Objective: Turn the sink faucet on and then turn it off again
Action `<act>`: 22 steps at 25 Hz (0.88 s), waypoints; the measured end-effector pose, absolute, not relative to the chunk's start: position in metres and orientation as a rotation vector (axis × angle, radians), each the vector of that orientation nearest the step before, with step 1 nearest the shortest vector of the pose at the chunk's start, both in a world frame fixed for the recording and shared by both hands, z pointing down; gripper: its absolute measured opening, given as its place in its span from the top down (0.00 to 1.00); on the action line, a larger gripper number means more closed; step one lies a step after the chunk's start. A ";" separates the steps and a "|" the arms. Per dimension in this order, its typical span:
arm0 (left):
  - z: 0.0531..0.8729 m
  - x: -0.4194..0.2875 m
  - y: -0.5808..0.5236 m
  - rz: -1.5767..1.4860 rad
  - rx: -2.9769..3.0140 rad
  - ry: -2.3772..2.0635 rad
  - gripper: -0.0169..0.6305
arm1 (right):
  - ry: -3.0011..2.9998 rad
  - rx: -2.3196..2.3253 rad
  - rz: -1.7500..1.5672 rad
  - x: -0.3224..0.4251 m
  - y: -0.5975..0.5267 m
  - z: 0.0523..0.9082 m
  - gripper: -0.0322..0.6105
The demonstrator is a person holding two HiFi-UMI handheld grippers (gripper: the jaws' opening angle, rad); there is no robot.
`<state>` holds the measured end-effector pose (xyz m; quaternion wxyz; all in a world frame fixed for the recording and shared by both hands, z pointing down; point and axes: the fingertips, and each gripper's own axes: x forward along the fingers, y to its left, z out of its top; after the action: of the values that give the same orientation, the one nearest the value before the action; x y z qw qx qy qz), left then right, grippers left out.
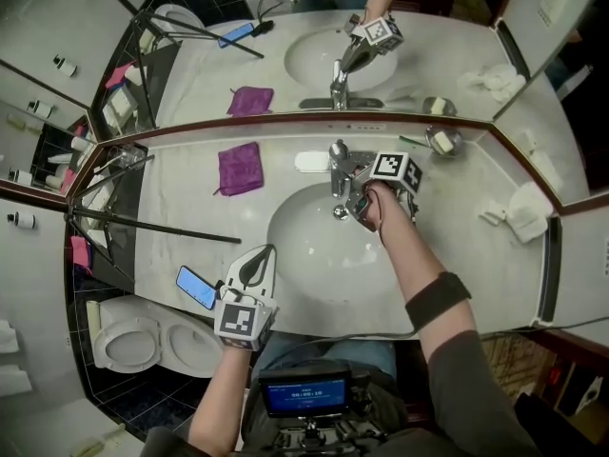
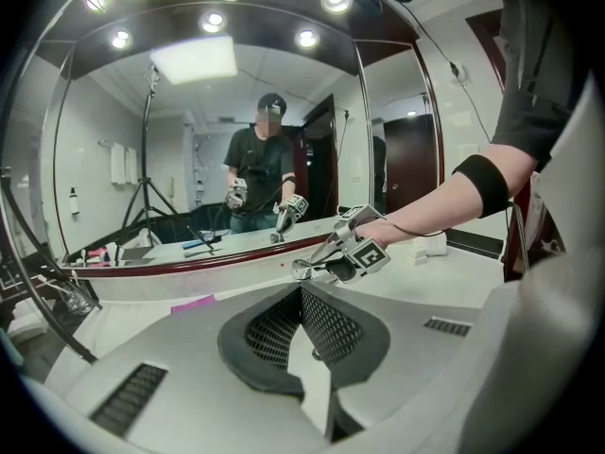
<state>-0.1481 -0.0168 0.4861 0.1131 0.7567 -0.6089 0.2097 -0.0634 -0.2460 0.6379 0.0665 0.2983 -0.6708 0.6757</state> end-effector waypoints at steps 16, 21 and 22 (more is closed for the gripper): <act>0.474 -0.147 -0.045 0.551 2.224 -1.780 0.97 | -1.942 1.047 2.033 -0.069 -0.248 0.632 0.86; 0.481 -0.151 -0.045 0.586 2.240 -1.768 0.97 | -1.908 1.067 2.052 -0.070 -0.252 0.629 0.83; 0.480 -0.151 -0.046 0.577 2.233 -1.772 0.97 | -1.891 1.071 2.052 -0.071 -0.253 0.629 0.83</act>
<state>-0.1506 -0.0461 0.4797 0.1164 0.7625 -0.6051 0.1971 -0.0705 -0.2531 0.6287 0.0764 0.3572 -0.6309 0.6845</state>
